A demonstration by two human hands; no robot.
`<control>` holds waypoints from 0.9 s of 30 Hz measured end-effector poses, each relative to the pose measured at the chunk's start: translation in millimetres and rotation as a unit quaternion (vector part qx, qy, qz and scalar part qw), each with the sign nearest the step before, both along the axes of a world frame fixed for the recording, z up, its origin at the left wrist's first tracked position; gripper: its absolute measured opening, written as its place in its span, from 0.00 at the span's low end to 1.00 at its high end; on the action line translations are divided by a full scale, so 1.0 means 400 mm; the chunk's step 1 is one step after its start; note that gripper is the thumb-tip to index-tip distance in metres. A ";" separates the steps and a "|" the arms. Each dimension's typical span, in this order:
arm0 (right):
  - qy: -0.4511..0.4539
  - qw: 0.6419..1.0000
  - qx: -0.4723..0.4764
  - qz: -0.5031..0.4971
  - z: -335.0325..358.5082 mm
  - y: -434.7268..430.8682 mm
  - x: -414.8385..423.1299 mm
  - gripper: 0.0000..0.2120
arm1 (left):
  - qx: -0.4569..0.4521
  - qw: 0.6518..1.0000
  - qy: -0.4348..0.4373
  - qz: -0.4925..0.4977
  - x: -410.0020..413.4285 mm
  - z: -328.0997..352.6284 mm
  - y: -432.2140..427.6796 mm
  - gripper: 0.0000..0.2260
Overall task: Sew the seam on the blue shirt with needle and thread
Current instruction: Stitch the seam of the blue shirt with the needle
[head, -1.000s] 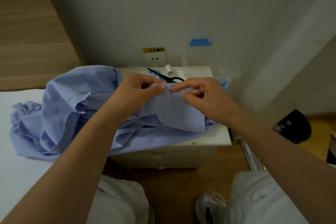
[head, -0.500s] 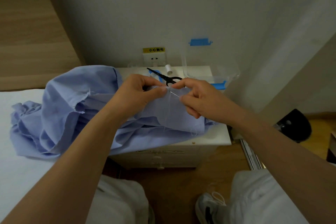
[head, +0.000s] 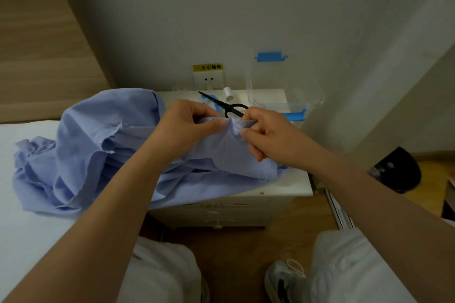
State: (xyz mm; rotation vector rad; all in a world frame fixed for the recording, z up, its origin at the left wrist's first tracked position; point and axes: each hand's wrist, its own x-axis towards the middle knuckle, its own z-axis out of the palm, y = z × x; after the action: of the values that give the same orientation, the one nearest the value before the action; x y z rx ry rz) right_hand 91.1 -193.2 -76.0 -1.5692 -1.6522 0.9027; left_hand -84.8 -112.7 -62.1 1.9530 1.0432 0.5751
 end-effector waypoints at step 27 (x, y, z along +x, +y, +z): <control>0.056 0.998 0.017 -0.019 0.017 -0.001 0.007 0.09 | 0.005 0.999 0.018 0.026 -0.003 -0.001 0.006 0.04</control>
State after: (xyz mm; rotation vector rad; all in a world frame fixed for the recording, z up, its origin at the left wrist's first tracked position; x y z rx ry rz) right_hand 94.0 -193.7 -69.0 -1.4956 -1.5469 0.9204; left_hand -86.1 -110.2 -62.4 1.9572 1.1187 0.5761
